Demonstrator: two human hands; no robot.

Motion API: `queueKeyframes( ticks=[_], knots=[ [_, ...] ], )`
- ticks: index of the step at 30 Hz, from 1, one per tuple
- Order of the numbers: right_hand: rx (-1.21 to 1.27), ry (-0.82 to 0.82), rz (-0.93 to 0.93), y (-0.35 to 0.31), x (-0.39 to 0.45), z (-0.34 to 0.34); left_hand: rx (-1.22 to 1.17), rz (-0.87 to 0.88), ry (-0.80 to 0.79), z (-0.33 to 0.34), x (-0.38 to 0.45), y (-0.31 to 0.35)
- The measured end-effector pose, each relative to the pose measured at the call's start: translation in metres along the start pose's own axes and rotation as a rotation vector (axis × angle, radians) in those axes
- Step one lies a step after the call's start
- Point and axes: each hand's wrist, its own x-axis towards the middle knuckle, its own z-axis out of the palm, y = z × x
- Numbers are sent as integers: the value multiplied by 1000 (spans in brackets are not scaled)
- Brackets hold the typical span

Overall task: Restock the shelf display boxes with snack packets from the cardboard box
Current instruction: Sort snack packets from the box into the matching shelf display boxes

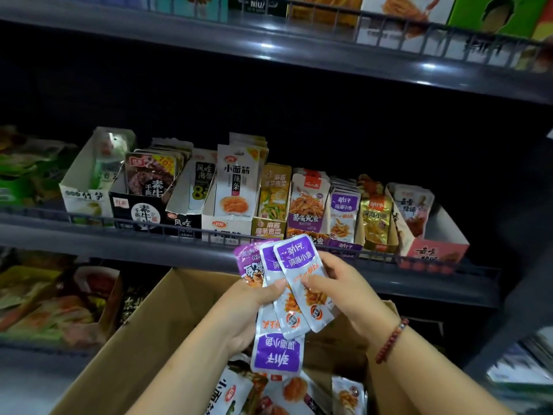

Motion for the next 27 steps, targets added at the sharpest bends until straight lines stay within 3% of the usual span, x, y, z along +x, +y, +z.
queueKeyframes(
  ticks=[6, 11, 18, 22, 27],
  knots=[
    [22, -113, 55, -1, 6, -7, 107, 2, -50, -2, -1, 0],
    [88, 34, 95, 11, 11, -7, 84, 5, -33, -1, 0, -1],
    [291, 175, 173, 18, 14, -11, -78, 17, 133, -3, 9, -2],
    [478, 96, 282, 20, 8, -10, -231, 88, 221, -1, 12, -1],
    [497, -38, 386, 26, -6, 8, -366, 165, 299, 5, 13, -3]
  ],
)
